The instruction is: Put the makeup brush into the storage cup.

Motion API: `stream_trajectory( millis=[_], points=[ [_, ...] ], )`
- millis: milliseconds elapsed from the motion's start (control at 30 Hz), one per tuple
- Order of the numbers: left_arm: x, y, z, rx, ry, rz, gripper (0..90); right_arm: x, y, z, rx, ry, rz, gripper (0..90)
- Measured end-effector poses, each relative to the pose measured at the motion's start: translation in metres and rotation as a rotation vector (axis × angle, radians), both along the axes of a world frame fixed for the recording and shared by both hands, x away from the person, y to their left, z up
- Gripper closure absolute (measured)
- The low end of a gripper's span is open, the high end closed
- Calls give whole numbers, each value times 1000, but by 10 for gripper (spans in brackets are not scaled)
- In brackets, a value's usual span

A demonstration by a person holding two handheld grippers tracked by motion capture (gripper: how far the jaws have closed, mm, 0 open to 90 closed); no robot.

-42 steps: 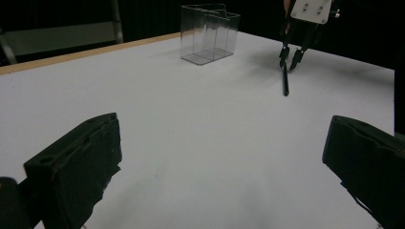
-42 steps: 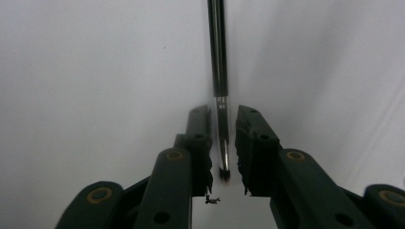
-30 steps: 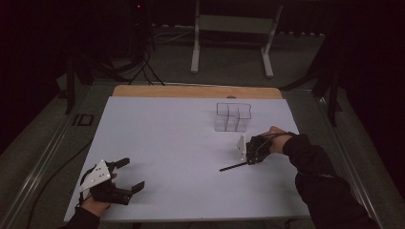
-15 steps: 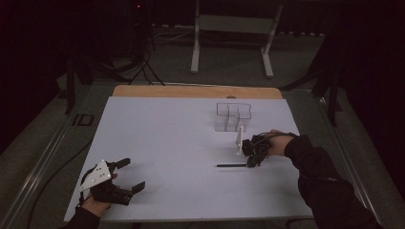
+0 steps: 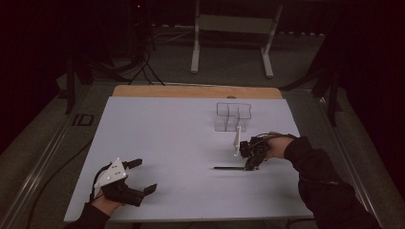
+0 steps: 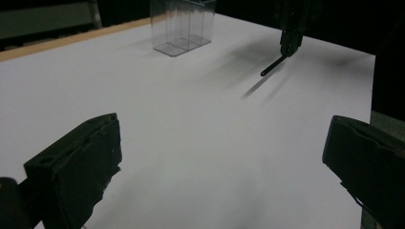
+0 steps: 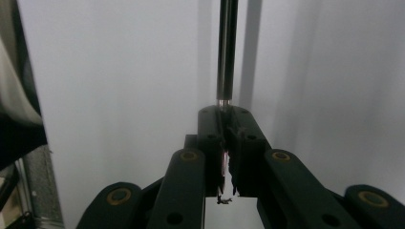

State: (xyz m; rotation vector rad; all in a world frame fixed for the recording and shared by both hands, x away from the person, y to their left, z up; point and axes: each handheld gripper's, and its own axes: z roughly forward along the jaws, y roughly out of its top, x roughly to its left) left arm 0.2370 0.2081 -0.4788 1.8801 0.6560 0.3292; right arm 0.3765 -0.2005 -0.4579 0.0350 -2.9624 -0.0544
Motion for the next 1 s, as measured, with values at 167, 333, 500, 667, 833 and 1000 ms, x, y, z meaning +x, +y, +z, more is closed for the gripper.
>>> stream_trajectory(
  millis=[167, 333, 500, 667, 833, 1000],
  points=[
    [7, -18, 7, 63, -3, -99, 4, -3, 5, 5, 16, 4, -5, 840],
    [16, -40, 14, 130, -7, -164, 5, -4, 12, 9, 17, 2, 2, 840],
    [24, -59, 23, 204, -11, -213, 14, -6, 19, 10, 10, 5, 15, 840],
    [29, -76, 29, 267, 46, -251, 42, -7, 27, 8, -3, 5, 27, 840],
    [33, -86, 34, 301, 40, -280, 63, -6, 31, 10, -8, 8, 28, 840],
    [39, -94, 41, 302, 31, -307, 140, -7, 37, 10, -3, 12, 34, 840]
  ],
)
